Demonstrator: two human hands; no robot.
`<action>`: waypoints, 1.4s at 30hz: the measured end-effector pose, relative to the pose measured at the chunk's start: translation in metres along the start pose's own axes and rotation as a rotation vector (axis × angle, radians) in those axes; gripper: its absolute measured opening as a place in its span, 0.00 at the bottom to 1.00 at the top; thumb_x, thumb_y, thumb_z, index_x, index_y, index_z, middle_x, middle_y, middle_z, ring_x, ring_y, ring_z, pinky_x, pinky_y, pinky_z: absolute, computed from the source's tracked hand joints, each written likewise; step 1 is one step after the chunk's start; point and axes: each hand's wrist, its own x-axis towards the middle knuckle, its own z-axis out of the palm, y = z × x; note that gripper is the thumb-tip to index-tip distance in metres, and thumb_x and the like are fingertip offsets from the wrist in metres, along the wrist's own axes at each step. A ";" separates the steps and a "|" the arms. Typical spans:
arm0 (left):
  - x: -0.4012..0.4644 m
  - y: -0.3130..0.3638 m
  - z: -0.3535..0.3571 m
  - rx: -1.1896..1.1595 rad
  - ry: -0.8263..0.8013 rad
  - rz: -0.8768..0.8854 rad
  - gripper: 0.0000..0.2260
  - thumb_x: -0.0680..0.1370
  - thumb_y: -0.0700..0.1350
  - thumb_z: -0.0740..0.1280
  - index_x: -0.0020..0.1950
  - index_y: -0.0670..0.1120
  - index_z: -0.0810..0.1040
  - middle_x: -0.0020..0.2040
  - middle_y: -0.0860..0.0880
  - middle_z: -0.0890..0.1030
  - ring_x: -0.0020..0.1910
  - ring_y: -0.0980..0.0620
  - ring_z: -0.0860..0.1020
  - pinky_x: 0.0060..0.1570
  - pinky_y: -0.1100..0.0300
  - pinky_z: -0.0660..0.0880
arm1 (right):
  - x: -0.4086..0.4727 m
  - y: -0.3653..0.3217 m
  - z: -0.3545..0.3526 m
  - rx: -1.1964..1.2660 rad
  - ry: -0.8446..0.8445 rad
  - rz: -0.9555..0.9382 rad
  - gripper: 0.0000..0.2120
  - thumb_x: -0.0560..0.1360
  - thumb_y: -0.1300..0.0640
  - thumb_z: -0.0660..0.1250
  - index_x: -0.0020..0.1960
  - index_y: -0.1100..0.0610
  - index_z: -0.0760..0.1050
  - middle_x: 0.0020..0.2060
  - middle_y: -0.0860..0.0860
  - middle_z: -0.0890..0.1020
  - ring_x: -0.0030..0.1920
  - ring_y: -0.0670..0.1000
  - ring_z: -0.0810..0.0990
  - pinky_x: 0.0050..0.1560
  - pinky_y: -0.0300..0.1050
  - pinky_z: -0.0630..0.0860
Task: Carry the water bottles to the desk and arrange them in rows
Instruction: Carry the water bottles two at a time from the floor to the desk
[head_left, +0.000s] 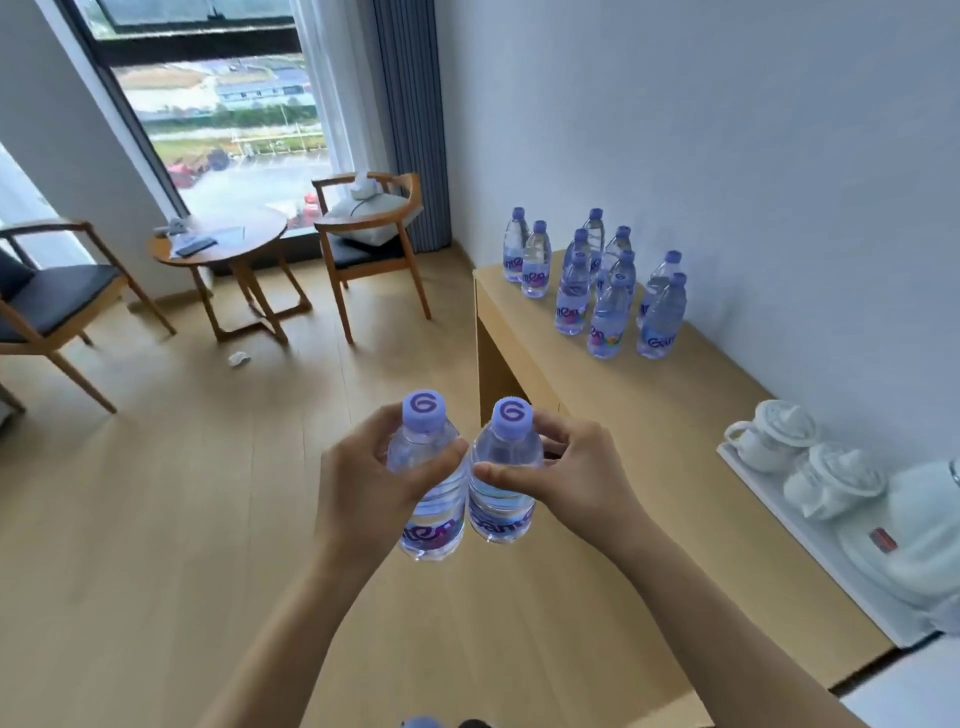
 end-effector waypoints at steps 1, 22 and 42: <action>0.019 -0.005 0.007 0.004 -0.014 0.006 0.13 0.65 0.53 0.79 0.47 0.54 0.82 0.38 0.61 0.83 0.34 0.64 0.79 0.34 0.76 0.70 | 0.015 0.004 -0.004 -0.013 0.022 0.004 0.20 0.65 0.49 0.81 0.55 0.47 0.82 0.45 0.39 0.86 0.46 0.42 0.85 0.46 0.34 0.79; 0.328 -0.069 0.256 -0.244 -0.845 0.184 0.12 0.70 0.48 0.78 0.48 0.57 0.79 0.43 0.56 0.84 0.42 0.58 0.82 0.40 0.65 0.78 | 0.203 0.107 -0.119 -0.131 0.763 0.355 0.14 0.62 0.46 0.80 0.47 0.41 0.82 0.41 0.42 0.85 0.43 0.41 0.83 0.43 0.36 0.78; 0.328 -0.079 0.480 -0.175 -1.034 0.025 0.11 0.70 0.44 0.77 0.43 0.53 0.76 0.38 0.54 0.80 0.37 0.59 0.77 0.39 0.64 0.74 | 0.208 0.233 -0.265 -0.157 1.084 0.685 0.19 0.62 0.59 0.82 0.50 0.50 0.80 0.43 0.42 0.85 0.44 0.36 0.81 0.43 0.27 0.72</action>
